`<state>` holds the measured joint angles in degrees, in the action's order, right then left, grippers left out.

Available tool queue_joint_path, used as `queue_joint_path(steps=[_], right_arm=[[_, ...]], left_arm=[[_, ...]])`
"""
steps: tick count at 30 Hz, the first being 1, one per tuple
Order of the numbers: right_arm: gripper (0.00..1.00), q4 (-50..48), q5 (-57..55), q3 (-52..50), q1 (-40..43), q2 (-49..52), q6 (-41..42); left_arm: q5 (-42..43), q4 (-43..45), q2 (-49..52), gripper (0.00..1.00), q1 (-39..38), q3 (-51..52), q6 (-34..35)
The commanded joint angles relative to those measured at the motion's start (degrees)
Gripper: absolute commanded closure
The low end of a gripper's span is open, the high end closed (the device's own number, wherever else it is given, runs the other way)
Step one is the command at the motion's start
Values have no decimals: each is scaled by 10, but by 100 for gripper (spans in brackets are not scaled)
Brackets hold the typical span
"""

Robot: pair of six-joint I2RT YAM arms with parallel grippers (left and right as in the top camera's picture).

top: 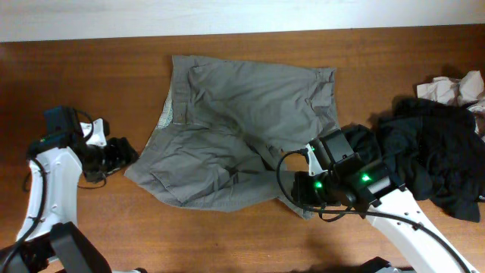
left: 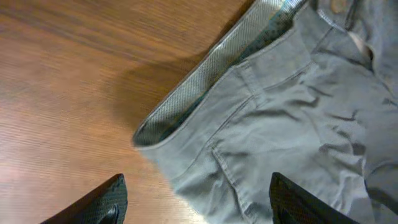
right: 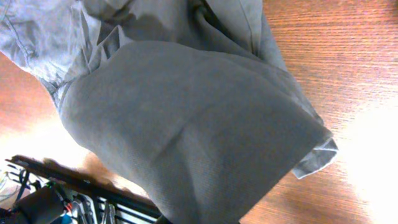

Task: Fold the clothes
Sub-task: 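Move the left gripper to the trousers' lower left edge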

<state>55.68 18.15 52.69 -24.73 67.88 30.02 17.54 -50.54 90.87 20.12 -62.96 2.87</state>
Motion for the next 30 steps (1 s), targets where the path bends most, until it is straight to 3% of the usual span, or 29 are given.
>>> queue_joint_path(steps=[1,16,19,23,24,25,30], right_arm=[[96,0,-17,10,4,0,5],[96,-11,-24,10,4,0,5],[96,-11,-24,10,4,0,5],[96,-11,-24,10,4,0,5],[96,-11,-24,10,4,0,5],[96,-11,-24,10,4,0,5],[96,-9,-35,10,4,0,3]], left_arm=[[31,19,6,26,-1,37,2],[31,116,69,29,-9,95,25],[31,132,91,39,-24,95,30],[10,148,97,72,-50,92,29],[-9,141,97,89,-55,85,29],[-17,134,96,97,-57,80,26],[-62,67,73,100,-58,46,5]])
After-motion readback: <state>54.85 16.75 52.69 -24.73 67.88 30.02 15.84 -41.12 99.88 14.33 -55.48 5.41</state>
